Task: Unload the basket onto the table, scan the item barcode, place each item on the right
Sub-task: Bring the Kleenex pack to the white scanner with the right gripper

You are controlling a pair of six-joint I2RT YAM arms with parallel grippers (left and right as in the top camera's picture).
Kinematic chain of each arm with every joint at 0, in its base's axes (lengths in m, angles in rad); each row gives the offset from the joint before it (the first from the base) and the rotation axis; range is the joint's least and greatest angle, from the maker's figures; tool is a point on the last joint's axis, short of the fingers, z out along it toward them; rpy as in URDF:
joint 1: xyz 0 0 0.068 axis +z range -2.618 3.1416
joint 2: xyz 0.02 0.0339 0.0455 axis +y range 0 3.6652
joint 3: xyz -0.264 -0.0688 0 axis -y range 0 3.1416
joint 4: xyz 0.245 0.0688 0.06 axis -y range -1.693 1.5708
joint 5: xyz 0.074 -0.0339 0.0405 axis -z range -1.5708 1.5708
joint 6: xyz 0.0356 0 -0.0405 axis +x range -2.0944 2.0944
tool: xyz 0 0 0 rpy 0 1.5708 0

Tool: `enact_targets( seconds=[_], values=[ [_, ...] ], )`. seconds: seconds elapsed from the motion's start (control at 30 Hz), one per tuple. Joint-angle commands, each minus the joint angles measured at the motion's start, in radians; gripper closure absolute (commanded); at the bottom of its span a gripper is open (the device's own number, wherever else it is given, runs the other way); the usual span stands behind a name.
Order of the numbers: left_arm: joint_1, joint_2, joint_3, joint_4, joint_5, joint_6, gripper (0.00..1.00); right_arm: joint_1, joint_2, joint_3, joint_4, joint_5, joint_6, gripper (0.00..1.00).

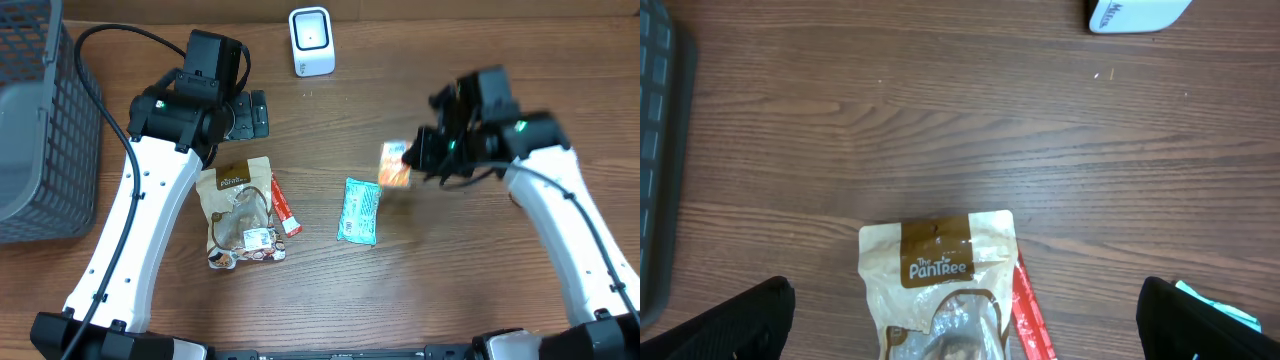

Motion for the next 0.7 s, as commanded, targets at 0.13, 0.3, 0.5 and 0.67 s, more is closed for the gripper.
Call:
enact_targets(
  seconds=[0.13, 0.3, 0.5, 0.67],
  values=[
    [0.004, -0.003, 0.013, 0.001, -0.01, 0.019, 0.0, 0.02, 0.177, 0.504, -0.254, 0.172, -0.07, 0.96],
    [0.004, -0.003, 0.013, 0.001, -0.01, 0.019, 0.0, 0.091, 0.327, 0.777, -0.268, 0.281, -0.077, 0.96],
    [0.004, -0.003, 0.013, 0.001, -0.01, 0.019, 0.0, 0.214, 0.442, 0.809, -0.078, 0.546, -0.209, 0.96],
    [0.004, -0.003, 0.013, 0.001, -0.01, 0.019, 0.0, 0.28, 0.564, 0.809, 0.064, 0.742, -0.372, 0.96]
  ],
)
